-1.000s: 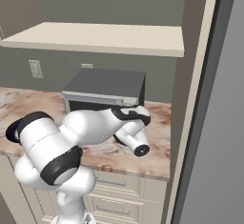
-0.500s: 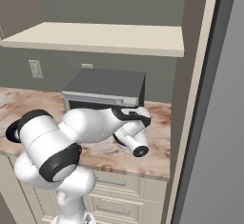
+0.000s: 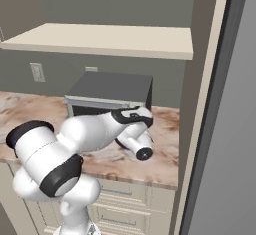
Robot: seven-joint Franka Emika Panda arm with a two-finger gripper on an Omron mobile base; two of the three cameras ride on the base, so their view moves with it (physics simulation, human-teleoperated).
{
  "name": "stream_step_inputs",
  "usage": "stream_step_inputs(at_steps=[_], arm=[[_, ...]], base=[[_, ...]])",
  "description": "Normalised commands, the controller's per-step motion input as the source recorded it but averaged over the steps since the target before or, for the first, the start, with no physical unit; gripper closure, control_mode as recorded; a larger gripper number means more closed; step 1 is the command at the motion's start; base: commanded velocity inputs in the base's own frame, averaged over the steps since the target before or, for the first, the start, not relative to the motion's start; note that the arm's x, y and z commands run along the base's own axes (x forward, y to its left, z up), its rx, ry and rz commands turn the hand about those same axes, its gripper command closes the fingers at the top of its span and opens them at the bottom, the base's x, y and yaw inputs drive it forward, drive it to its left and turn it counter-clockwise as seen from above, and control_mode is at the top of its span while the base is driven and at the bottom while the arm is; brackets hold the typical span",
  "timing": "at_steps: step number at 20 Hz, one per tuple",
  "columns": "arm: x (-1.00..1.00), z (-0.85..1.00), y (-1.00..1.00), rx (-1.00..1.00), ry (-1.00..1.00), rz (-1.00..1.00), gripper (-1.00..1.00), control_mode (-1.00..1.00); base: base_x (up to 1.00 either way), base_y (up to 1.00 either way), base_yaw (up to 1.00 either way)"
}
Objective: Pull the toaster oven rack outwards. Pick up the baguette from the plate and place it on the toaster oven rack. Close the toaster oven door fully and set the temperature to the lowest setting.
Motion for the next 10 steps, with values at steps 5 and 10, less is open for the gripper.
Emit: stream_step_inputs(at_steps=[5,10], arm=[[0.01,0.03,-0.17,-0.42,-0.60,0.30,1.00,-1.00],[0.05,0.00,-0.37,-0.42,-0.56,0.33,1.00,-1.00]], base=[[0.00,0.00,0.00],[0.00,0.00,0.00]])
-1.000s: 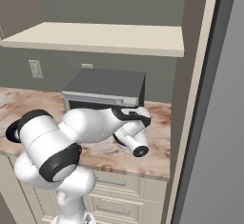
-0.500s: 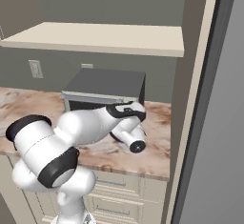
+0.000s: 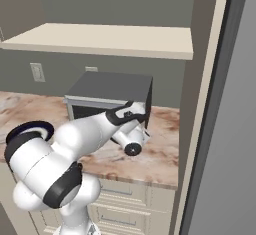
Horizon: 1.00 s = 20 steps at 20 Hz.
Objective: Pull the toaster oven rack outwards. Pick up the baguette from the plate and place it on the toaster oven rack. Close the toaster oven door fully and set the temperature to the lowest setting.
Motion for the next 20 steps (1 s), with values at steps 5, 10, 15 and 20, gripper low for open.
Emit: stream_step_inputs(at_steps=[5,10,15,20], arm=[[0.00,0.00,-0.61,-0.43,-0.54,0.38,1.00,-1.00],[0.00,0.00,-0.71,-0.42,-0.55,0.41,1.00,-1.00],[0.00,0.00,-0.74,-0.46,-0.58,0.44,1.00,-1.00],[0.00,0.00,-0.65,-0.51,-0.60,0.45,1.00,-1.00]], base=[[0.00,0.00,0.00],[0.00,0.00,0.00],[0.00,0.00,0.00],[0.00,0.00,0.00]])
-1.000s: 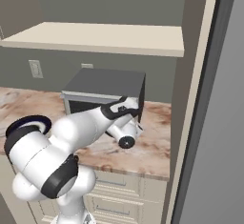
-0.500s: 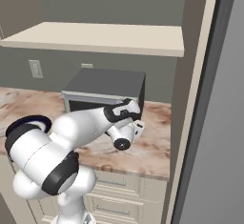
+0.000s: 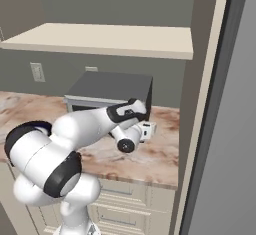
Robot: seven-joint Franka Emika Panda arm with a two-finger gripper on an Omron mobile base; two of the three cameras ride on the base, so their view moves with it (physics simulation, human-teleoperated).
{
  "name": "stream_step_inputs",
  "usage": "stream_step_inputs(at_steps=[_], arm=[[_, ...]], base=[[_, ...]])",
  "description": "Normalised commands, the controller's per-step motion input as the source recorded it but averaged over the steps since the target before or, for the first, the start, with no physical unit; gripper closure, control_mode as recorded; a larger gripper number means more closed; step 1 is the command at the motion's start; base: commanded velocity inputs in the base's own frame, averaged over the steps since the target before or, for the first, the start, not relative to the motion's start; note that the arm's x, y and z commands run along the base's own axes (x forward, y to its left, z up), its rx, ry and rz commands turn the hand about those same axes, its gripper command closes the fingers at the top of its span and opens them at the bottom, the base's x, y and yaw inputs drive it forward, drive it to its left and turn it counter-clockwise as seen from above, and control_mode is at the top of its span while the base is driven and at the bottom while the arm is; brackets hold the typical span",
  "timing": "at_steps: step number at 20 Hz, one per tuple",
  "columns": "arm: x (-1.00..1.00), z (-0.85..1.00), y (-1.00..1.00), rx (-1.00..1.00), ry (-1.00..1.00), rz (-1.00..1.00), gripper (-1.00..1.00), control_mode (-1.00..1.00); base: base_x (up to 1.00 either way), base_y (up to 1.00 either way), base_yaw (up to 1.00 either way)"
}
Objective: Pull the toaster oven rack outwards. Pick up the baguette from the plate and place it on the toaster oven rack. Close the toaster oven door fully and set the temperature to the lowest setting.
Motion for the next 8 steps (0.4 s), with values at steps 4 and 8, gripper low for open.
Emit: stream_step_inputs(at_steps=[4,8], arm=[[0.00,-0.02,-0.64,-0.52,-0.61,0.45,1.00,-1.00],[-0.07,-0.13,-0.55,-0.54,-0.64,0.46,1.00,-1.00]], base=[[0.00,0.00,0.00],[0.00,0.00,0.00]])
